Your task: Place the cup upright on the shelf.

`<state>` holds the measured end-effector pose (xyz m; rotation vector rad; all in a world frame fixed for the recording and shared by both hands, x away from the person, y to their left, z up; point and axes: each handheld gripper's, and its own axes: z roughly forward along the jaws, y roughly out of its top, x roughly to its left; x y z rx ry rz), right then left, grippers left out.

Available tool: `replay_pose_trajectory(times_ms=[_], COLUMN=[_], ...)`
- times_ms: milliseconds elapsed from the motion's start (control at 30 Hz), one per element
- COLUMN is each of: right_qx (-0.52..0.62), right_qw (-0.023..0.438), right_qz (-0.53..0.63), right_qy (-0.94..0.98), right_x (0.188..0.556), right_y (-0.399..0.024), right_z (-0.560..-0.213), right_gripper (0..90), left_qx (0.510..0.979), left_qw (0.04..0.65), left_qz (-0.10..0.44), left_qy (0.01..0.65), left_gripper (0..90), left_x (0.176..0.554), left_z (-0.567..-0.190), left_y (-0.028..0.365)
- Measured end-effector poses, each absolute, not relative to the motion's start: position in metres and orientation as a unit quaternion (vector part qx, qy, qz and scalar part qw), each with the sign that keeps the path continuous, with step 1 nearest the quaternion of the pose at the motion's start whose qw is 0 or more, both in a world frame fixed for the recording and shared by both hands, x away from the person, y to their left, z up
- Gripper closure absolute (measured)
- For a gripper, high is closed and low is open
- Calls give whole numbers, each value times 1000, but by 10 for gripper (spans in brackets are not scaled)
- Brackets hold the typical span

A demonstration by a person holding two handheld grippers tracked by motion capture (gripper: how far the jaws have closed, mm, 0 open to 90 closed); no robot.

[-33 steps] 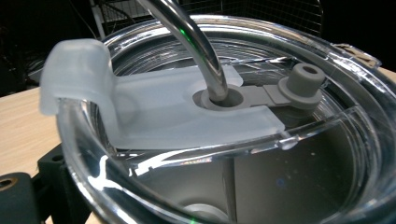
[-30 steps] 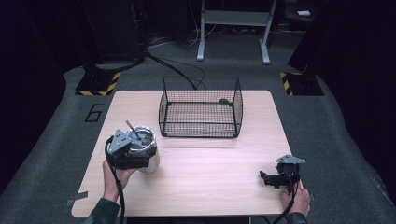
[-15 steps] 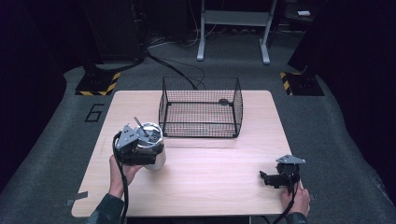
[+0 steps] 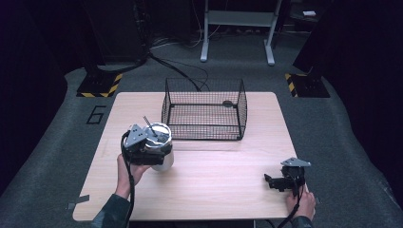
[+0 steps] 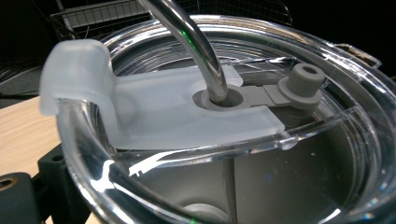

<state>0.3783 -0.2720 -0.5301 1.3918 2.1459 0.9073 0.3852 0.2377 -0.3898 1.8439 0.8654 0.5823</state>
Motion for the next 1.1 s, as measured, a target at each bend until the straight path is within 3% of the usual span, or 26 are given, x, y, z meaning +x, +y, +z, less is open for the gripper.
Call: replay_pose_trajectory(times_ms=[1100], right_qx=[501], right_qw=[212], right_qz=[326], right_qy=[773], right_x=[378], right_y=[-272], right_z=[-530], right_gripper=[0], left_qx=[765], left_qw=[508], left_qz=[224], left_qy=[326], left_gripper=[34], left_x=[409], left_z=[-364], left_y=[204])
